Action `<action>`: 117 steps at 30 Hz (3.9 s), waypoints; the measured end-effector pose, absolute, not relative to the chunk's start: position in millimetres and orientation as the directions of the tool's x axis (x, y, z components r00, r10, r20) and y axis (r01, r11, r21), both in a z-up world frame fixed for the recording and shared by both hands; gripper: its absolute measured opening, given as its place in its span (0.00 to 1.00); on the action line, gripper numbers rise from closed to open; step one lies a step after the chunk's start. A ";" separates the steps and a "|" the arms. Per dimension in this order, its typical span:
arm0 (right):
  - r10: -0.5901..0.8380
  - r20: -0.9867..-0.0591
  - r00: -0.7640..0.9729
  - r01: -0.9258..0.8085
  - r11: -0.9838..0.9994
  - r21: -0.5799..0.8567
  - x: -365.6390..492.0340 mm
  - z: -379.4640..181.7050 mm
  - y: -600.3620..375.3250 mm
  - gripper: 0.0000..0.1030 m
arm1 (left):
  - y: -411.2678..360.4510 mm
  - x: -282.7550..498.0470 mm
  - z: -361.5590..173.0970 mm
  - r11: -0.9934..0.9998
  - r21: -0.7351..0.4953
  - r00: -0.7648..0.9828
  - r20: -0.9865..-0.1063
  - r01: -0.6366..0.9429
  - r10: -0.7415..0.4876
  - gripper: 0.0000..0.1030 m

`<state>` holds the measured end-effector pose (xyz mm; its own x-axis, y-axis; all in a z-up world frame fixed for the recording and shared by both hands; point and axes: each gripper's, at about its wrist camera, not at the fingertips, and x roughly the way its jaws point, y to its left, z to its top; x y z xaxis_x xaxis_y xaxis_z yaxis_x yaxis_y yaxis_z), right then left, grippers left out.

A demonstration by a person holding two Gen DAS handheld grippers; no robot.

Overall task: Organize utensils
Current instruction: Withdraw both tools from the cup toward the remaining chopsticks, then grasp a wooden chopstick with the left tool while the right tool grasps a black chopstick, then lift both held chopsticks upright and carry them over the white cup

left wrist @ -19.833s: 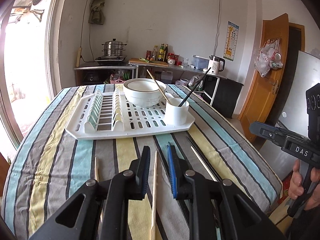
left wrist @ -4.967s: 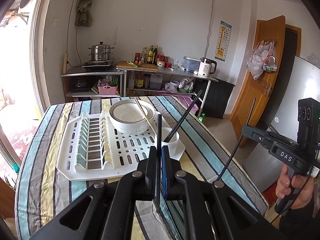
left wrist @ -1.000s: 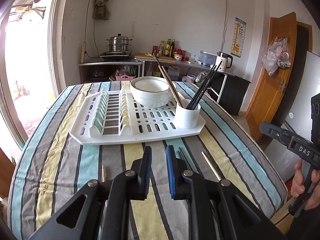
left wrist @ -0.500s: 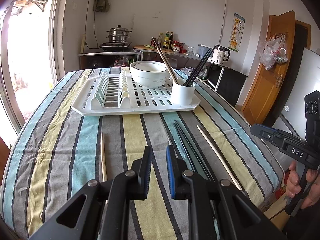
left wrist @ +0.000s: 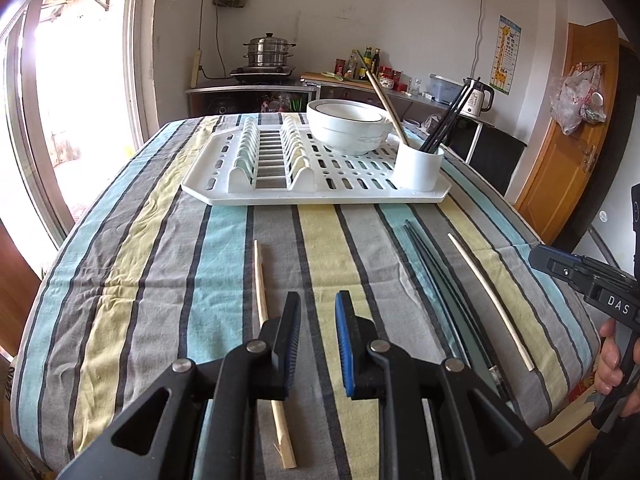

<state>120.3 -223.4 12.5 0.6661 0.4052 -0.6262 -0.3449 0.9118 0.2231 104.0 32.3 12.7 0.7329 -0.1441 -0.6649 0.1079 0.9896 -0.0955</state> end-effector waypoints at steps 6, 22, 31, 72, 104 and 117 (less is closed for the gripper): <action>0.391 -0.692 0.607 -0.343 0.914 0.215 148.4 -2.0 -205.5 0.16 | 47.9 130.1 -0.1 0.996 -0.060 0.694 -0.715 0.067 -0.089 0.18; 0.317 -0.802 0.506 -0.336 0.929 0.155 192.5 -34.7 -168.2 0.16 | 56.5 171.4 -27.7 0.998 -0.037 0.599 -0.798 0.052 -0.061 0.18; 0.277 -0.814 0.510 -0.331 0.937 0.111 202.7 -33.6 -159.1 0.16 | 50.2 183.5 -28.4 0.998 -0.001 0.597 -0.802 0.062 -0.038 0.18; 0.435 -0.642 0.631 -0.347 0.899 0.268 182.1 35.8 -205.3 0.05 | 28.7 172.6 38.9 0.989 -0.039 0.707 -0.696 0.143 -0.130 0.05; 0.470 -0.486 0.737 -0.384 0.883 0.271 123.2 89.9 -243.5 0.05 | 20.6 126.5 99.9 0.973 -0.097 0.792 -0.566 0.212 -0.229 0.05; 0.450 -0.441 0.777 -0.375 0.893 0.250 129.3 110.7 -252.9 0.05 | 10.5 140.7 119.6 0.961 -0.117 0.793 -0.545 0.250 -0.273 0.05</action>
<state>129.3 -252.9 110.7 0.7767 0.4495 -0.4413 -0.3747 0.8928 0.2500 140.7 10.5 119.6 0.7926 -0.2729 -0.5453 0.2503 0.9610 -0.1172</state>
